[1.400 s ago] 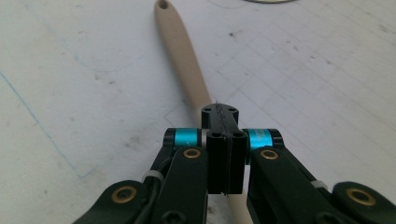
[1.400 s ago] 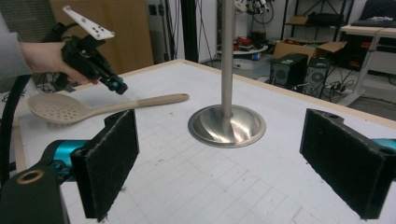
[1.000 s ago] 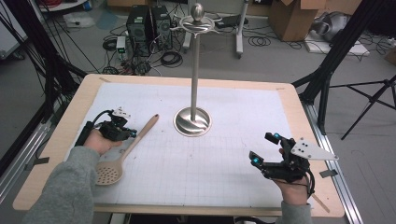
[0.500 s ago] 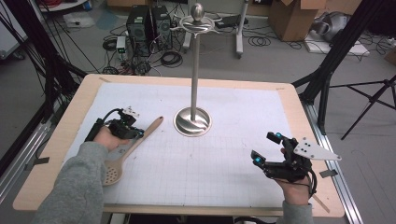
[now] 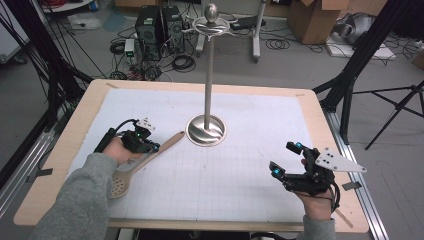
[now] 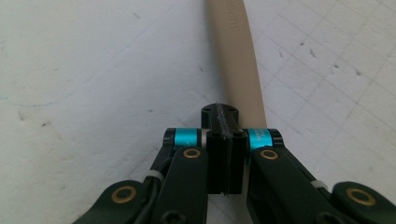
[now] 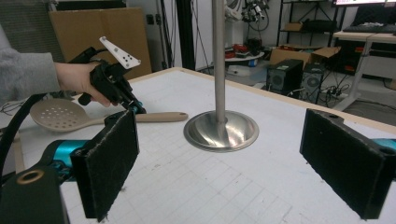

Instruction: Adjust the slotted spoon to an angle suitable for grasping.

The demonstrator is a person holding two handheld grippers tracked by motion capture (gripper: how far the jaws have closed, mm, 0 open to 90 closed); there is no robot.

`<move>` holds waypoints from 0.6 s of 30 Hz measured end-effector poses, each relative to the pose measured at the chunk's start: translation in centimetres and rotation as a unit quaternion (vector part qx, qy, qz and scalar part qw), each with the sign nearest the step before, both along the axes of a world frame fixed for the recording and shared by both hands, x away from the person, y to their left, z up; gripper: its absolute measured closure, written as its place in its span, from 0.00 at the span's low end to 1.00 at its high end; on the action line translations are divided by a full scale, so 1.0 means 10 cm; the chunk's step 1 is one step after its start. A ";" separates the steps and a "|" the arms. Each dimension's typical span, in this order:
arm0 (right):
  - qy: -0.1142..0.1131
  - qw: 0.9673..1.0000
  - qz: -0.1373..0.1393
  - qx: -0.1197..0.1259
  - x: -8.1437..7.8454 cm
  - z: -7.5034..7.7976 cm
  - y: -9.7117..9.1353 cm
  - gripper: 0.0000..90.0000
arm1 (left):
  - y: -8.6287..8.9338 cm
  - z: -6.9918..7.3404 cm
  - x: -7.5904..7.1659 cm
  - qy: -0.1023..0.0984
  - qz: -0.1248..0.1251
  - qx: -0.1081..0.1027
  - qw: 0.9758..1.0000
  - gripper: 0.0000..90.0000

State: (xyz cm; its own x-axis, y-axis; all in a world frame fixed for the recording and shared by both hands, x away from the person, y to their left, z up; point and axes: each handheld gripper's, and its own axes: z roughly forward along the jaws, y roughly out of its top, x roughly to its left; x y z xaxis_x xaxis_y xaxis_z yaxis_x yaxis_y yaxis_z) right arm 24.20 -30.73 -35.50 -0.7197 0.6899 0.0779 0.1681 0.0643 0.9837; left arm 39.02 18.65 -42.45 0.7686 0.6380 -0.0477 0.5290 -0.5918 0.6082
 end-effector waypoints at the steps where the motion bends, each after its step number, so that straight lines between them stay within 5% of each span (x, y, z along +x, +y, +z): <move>1: 0.000 1.000 0.000 0.000 0.00 0.00 0.00 0.12 | -0.01 0.00 -0.01 0.000 -0.005 0.001 1.000 1.00; 12: -0.002 1.000 0.005 -0.002 0.01 0.00 0.01 0.12 | -0.16 0.01 -0.14 0.007 -0.067 -0.002 0.998 1.00; 18: 0.000 1.000 0.007 -0.004 0.01 0.00 0.02 0.12 | -0.19 0.01 -0.17 0.005 -0.076 0.001 0.997 1.00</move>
State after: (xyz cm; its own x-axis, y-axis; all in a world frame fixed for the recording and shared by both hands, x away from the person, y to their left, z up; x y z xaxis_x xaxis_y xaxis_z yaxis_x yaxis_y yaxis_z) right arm 24.29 -30.48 -35.55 -0.7296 0.6800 0.0727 0.1671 0.0742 0.9831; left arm 37.37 16.76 -42.38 0.8554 0.5150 -0.0549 0.4400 -0.6667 0.6016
